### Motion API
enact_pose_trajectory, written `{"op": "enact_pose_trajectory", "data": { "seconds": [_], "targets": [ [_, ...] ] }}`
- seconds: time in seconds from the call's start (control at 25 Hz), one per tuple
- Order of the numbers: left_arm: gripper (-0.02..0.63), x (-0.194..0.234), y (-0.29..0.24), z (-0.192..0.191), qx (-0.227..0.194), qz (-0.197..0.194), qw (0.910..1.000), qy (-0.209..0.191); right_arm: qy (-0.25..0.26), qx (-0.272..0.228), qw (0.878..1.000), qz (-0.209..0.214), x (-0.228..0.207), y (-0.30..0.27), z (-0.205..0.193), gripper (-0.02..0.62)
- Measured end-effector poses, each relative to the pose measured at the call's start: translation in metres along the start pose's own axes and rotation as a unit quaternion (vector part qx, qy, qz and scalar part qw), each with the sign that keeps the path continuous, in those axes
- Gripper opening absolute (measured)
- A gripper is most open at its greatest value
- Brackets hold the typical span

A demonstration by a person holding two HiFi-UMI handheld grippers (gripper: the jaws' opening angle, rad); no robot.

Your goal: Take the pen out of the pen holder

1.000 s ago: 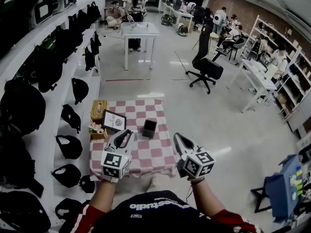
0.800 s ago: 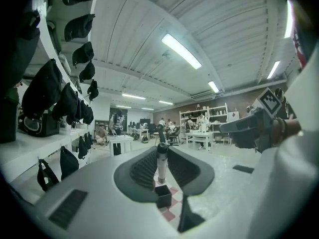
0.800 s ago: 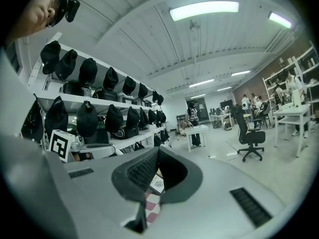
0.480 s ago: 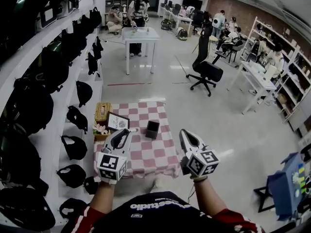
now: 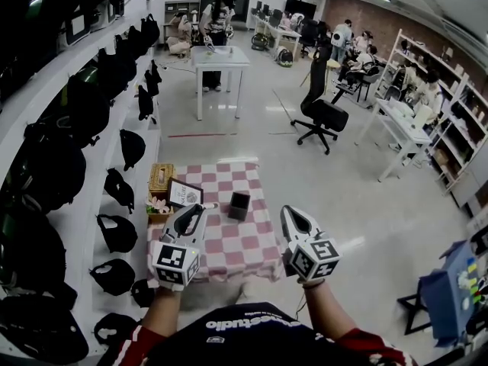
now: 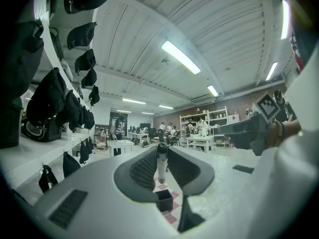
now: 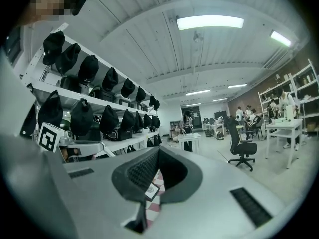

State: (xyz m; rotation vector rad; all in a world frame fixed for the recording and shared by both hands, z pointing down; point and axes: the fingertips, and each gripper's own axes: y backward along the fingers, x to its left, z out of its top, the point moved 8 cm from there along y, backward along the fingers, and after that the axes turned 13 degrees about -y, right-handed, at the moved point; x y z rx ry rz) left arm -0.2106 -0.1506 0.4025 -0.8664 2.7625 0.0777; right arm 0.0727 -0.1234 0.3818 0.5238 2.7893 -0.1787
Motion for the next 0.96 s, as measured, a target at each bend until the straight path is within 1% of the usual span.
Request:
{"op": "enact_pose_trajectory", "data": {
  "seconds": [0.28,0.44,0.52,0.96],
  "targets": [
    [0.071,-0.0017,0.0009,-0.0019,0.000,-0.001,1.0000,0.006,0.000,0.003,1.000,0.006,0.0011,0.0013,-0.0028,0.003],
    [0.070,-0.0033,-0.0017,-0.0058,-0.006,-0.009,0.9995,0.029,0.000,0.008,1.000,0.007,0.0006,0.0021,-0.0032,0.003],
    [0.070,-0.0046,-0.0023,-0.0064,-0.006,-0.012,0.9993,0.034,0.001,0.009,1.000,0.007,0.0012,0.0028,-0.0035,0.003],
    [0.071,-0.0074,-0.0050,-0.0031,-0.010,-0.014,0.9995,0.024,-0.001,0.004,1.000,0.001,-0.0036,0.0082,-0.0040,0.003]
  ]
}}
